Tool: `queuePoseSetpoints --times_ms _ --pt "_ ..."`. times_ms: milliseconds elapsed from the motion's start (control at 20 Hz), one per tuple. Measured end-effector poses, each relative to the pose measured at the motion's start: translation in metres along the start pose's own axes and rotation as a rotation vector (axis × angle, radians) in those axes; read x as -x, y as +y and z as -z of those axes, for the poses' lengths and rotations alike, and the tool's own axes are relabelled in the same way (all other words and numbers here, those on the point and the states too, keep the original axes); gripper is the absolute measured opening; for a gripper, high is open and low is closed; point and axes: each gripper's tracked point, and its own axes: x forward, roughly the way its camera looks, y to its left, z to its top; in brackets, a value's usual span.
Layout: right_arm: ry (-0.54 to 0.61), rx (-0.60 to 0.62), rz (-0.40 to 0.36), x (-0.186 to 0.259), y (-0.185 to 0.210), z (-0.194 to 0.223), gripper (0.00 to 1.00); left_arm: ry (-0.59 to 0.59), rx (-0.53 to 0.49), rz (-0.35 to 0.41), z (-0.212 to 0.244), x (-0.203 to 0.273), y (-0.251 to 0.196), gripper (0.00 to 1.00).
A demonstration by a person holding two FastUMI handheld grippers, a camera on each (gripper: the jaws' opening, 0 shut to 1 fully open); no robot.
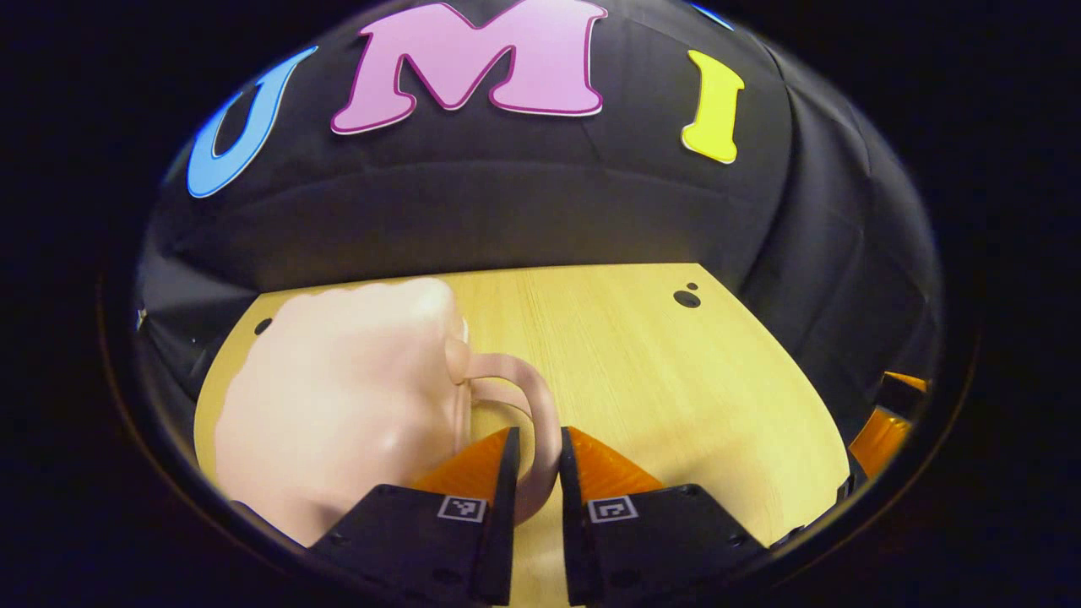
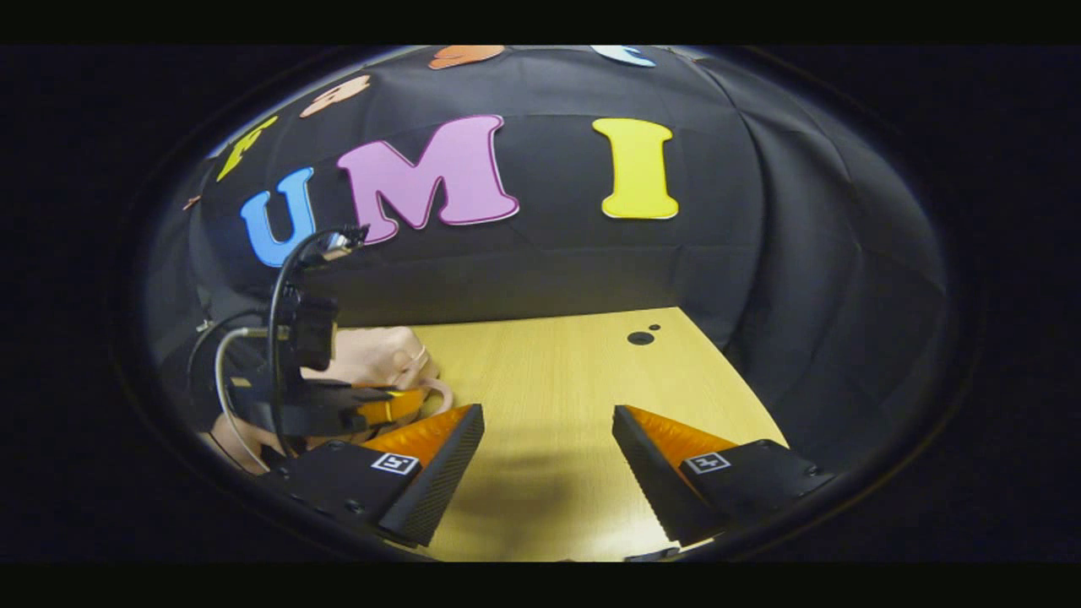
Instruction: First open the suitcase, pack the skin care products into it, and then close the suitcase.
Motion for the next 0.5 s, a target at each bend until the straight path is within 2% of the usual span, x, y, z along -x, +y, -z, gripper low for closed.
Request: queuePoseSetpoints --times_ms 50,100,150,200,300,350,500 --pt "-0.013 -0.006 0.005 0.004 -0.001 -0.008 0.97 -0.023 0.009 -0.003 -0.008 0.011 -0.001 0.31" --pt "-0.029 -0.005 0.006 0.008 0.000 -0.016 0.97 -0.057 0.017 -0.021 -0.019 0.026 0.004 0.37" --pt "-0.041 0.002 0.006 0.013 0.002 -0.022 0.97 -0.093 0.028 -0.024 -0.031 0.040 0.007 0.49" --pt "-0.051 0.013 0.000 0.018 0.007 -0.030 0.97 -0.131 0.046 -0.024 -0.043 0.057 0.011 0.53" --pt "-0.086 0.042 -0.005 0.030 0.018 -0.047 0.97 -0.217 0.090 -0.009 -0.068 0.095 0.019 0.78" --pt "-0.112 0.051 -0.005 0.036 0.025 -0.056 0.97 -0.263 0.105 -0.006 -0.081 0.115 0.025 0.96" --pt "-0.161 0.055 -0.028 0.055 0.055 -0.079 0.97 -0.357 0.110 -0.057 -0.100 0.183 0.059 0.97"
